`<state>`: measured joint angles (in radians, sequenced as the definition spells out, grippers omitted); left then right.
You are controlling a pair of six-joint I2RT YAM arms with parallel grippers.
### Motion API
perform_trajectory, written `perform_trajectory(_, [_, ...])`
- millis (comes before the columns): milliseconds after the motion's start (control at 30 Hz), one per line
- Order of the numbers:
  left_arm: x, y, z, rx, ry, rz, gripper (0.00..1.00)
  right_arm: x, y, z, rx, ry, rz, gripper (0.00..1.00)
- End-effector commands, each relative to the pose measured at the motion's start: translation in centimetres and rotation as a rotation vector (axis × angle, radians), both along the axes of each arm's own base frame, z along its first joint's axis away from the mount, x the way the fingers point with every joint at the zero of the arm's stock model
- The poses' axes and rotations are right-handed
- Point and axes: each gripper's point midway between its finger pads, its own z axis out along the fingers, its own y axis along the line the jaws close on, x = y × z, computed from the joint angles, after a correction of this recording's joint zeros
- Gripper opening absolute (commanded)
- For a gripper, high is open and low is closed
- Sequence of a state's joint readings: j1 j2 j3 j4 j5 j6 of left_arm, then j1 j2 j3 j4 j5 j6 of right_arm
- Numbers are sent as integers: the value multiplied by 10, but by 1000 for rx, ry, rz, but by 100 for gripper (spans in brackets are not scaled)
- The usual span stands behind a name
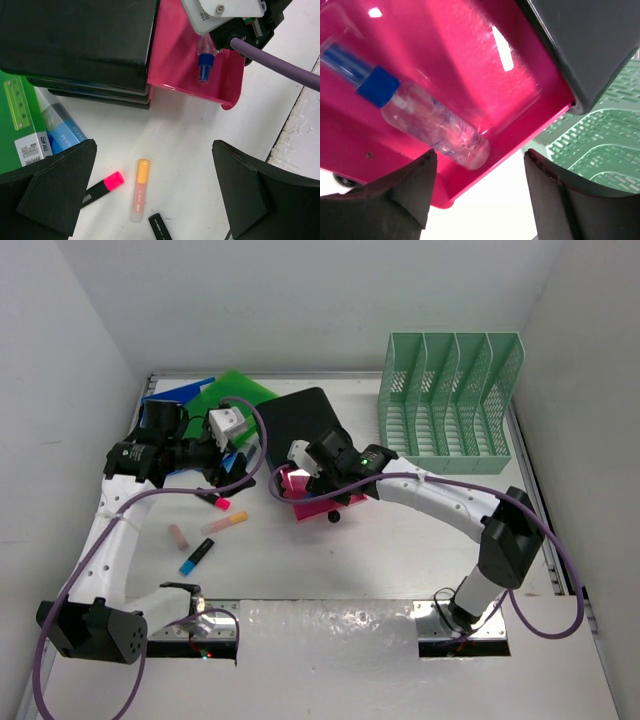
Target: Organize the desk
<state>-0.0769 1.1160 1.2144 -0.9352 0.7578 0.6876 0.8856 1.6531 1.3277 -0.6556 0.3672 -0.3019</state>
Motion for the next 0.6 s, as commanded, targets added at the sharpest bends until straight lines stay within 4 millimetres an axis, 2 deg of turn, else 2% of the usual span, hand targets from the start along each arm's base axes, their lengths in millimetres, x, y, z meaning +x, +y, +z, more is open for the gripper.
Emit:
perform_trajectory(0, [7, 2, 8, -4, -57, 0, 100, 6, 9, 26, 72, -54, -12, 71])
perform_trajectory(133, [7, 1, 5, -6, -51, 0, 100, 9, 12, 44, 133, -89, -45, 72])
perform_trajectory(200, [7, 1, 3, -6, -48, 0, 100, 10, 19, 61, 209, -108, -58, 73])
perform_trajectory(233, [7, 2, 3, -5, -49, 1, 100, 12, 23, 80, 274, -145, -63, 77])
perform_trajectory(300, [8, 2, 2, -6, -48, 2, 100, 12, 25, 98, 370, -180, -98, 81])
perform_trajectory(333, [8, 2, 2, -6, -50, 4, 100, 10, 22, 118, 438, -217, -119, 82])
perform_trajectory(400, [9, 1, 1, -9, -48, 5, 100, 8, 19, 127, 554, -237, -201, 84])
perform_trajectory(500, [9, 2, -1, -10, -45, 8, 100, -8, 5, 121, 701, -218, -321, 82])
perform_trajectory(567, [12, 2, -3, -8, -47, 17, 100, -22, -8, 98, 756, -185, -383, 77])
